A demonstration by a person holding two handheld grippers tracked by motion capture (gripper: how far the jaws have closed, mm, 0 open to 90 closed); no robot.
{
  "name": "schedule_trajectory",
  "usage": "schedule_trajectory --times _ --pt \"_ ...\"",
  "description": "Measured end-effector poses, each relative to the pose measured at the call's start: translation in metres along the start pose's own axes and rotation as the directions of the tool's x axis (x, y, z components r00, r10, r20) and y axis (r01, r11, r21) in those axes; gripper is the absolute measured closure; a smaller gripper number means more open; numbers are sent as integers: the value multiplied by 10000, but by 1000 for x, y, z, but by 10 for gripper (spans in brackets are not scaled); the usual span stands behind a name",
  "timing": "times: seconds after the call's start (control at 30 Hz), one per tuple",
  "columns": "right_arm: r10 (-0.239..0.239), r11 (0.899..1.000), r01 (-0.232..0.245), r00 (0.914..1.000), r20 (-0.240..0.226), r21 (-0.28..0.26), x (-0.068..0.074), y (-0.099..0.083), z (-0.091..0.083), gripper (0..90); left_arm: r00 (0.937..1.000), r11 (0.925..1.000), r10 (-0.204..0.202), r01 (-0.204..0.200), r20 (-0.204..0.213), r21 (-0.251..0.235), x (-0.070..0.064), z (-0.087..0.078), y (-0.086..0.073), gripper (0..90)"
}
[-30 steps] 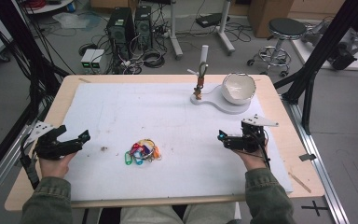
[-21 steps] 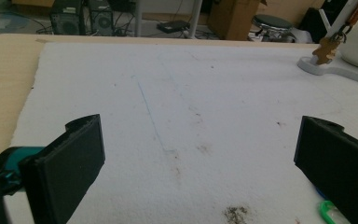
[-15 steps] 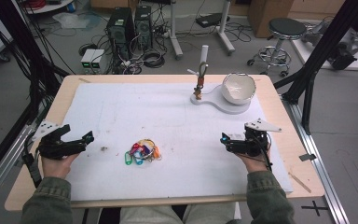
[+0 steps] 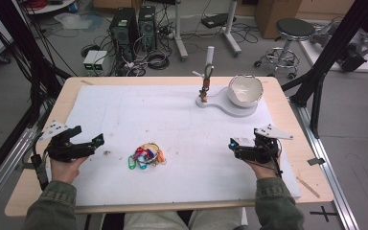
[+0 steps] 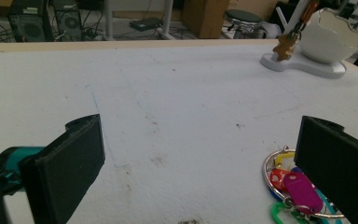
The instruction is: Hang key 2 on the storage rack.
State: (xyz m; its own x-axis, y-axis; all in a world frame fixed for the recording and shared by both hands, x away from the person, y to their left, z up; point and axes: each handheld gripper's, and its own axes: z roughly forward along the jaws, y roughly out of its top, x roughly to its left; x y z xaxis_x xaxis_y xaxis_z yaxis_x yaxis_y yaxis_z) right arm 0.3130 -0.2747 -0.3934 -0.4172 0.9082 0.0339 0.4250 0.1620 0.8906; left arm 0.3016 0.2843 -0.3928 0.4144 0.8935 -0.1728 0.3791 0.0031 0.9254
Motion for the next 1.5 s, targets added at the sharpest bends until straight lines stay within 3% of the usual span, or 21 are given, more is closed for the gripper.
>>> schedule_trajectory --times 0.2,0.57,0.8,1.13,1.27,1.37,1.5 --pt "44 10000 -43 10000 62 -53 -1 -2 -2 7 9979 9976 633 -636 116 276 -10 5 3 22" --pt "-45 9997 51 9997 229 -241 -2 -4 -6 8 9904 9900 1172 -1224 733 704 -30 17 3 22" --pt "-189 9992 201 9992 347 -339 0 -5 -8 7 9754 9725 1886 -2017 1140 1166 -49 28 0 22" --pt "-150 9987 171 9989 441 -473 0 -6 -11 7 9573 9538 2280 -2562 1777 1568 -69 39 -4 22" --pt "-100 9978 135 9984 550 -647 0 -6 -13 7 9476 9422 2505 -2857 1982 1750 -74 42 -6 22" --pt "-76 9975 117 9982 595 -692 -1 -6 -14 8 9441 9376 2534 -2934 2110 1868 -79 46 -8 22" --pt "-33 9968 86 9977 673 -790 -1 -7 -14 8 9328 9227 2721 -3226 2364 2109 -84 52 -11 22"
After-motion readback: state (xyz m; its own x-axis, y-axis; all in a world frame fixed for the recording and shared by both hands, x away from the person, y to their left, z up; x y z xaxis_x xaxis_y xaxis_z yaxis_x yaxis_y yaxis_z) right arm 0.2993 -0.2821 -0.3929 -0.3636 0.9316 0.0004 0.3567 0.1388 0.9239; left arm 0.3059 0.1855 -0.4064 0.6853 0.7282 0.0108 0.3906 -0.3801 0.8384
